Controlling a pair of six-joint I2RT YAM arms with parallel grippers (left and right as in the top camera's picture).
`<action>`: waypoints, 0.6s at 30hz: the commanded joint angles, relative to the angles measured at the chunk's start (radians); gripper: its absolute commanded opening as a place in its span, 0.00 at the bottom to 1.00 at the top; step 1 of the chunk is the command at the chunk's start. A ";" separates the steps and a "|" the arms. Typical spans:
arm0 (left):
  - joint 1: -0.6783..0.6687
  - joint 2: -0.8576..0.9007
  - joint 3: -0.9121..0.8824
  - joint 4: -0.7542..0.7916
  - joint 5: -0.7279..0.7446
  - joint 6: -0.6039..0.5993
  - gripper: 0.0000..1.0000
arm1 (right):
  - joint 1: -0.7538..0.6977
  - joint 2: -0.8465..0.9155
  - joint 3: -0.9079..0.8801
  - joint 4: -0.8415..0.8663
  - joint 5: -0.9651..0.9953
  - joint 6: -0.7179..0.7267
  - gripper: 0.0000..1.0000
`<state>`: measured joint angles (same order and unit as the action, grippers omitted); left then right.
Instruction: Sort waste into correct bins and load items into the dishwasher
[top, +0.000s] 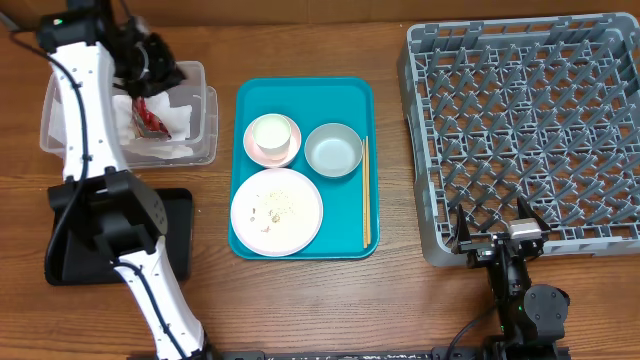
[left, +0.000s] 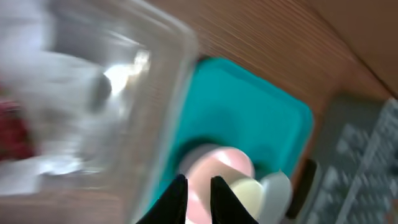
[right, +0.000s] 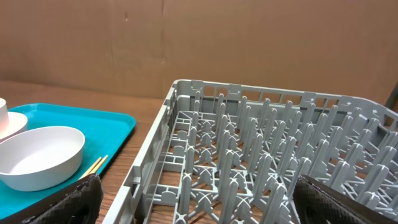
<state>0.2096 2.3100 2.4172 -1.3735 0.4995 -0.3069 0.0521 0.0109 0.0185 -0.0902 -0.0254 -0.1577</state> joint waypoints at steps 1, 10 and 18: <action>-0.050 -0.031 0.002 -0.014 0.161 0.138 0.14 | -0.003 -0.008 -0.010 0.006 0.006 0.000 1.00; -0.174 -0.140 0.002 -0.106 -0.093 0.121 0.04 | -0.003 -0.008 -0.010 0.006 0.006 0.000 1.00; -0.231 -0.245 0.002 -0.316 -0.423 0.028 0.07 | -0.003 -0.008 -0.010 0.006 0.006 0.000 1.00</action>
<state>-0.0200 2.1117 2.4145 -1.6573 0.2619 -0.2199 0.0521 0.0109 0.0185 -0.0902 -0.0257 -0.1581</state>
